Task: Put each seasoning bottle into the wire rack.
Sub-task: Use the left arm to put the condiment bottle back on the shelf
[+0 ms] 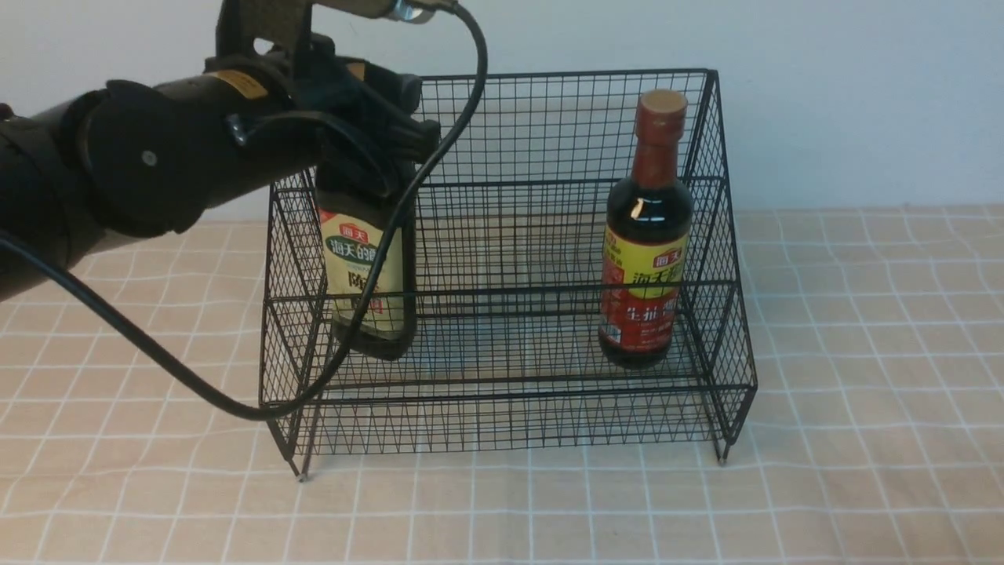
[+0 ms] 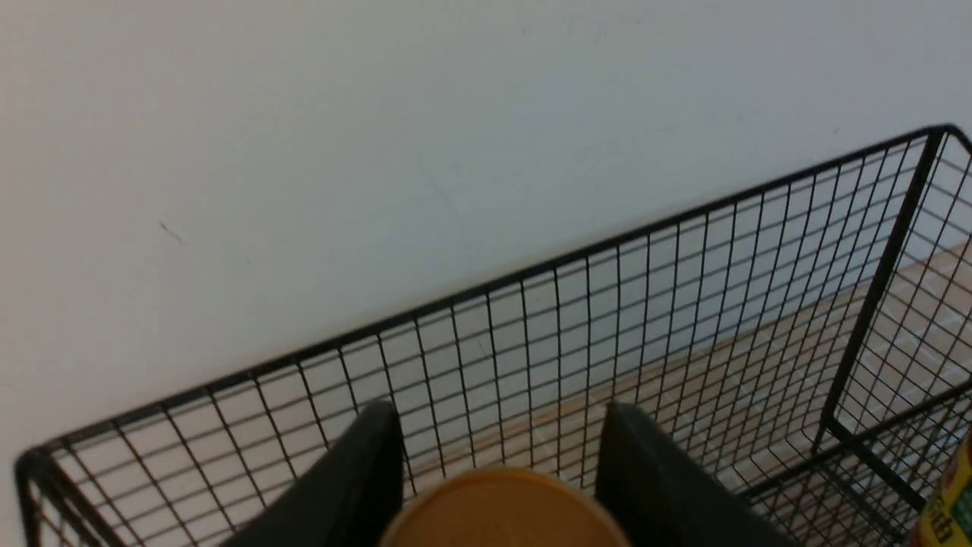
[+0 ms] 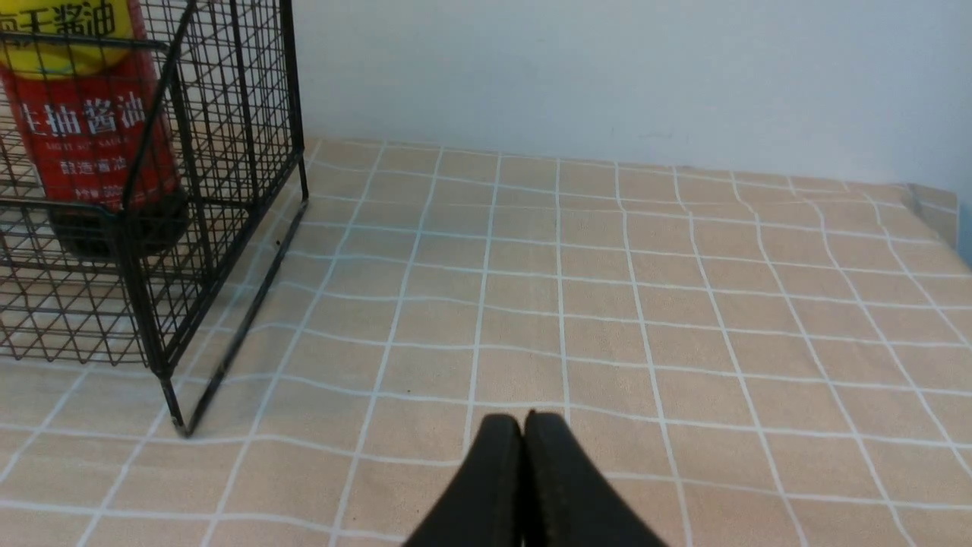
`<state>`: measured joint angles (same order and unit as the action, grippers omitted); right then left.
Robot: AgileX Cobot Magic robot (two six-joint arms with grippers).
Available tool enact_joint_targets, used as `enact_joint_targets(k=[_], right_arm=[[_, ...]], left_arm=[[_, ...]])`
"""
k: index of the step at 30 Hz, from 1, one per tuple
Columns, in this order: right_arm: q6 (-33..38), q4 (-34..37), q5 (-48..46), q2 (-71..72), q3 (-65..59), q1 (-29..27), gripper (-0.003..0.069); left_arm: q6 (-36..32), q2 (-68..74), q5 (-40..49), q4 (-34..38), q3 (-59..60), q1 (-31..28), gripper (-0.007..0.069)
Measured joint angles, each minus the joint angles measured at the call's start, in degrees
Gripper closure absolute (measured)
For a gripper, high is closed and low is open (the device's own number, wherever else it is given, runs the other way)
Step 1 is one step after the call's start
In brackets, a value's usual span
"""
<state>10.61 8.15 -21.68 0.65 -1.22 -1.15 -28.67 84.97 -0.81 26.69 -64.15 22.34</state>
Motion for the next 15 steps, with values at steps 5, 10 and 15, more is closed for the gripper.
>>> enact_joint_targets(k=[5,10,15], right_arm=[[0.0,0.0,0.0,0.0,0.0,0.0,0.0672],[0.0,0.0,0.0,0.0,0.0,0.0,0.0673],[0.0,0.0,0.0,0.0,0.0,0.0,0.0673]], left_arm=[[-0.5,1.8,0.0,7.9,0.0,0.0,0.0323],[-1.5,3.1,-0.9,12.1,-0.1,0.0,0.0323],[-2.0,3.2,-0.9,12.7,-0.2,0.0,0.0323]])
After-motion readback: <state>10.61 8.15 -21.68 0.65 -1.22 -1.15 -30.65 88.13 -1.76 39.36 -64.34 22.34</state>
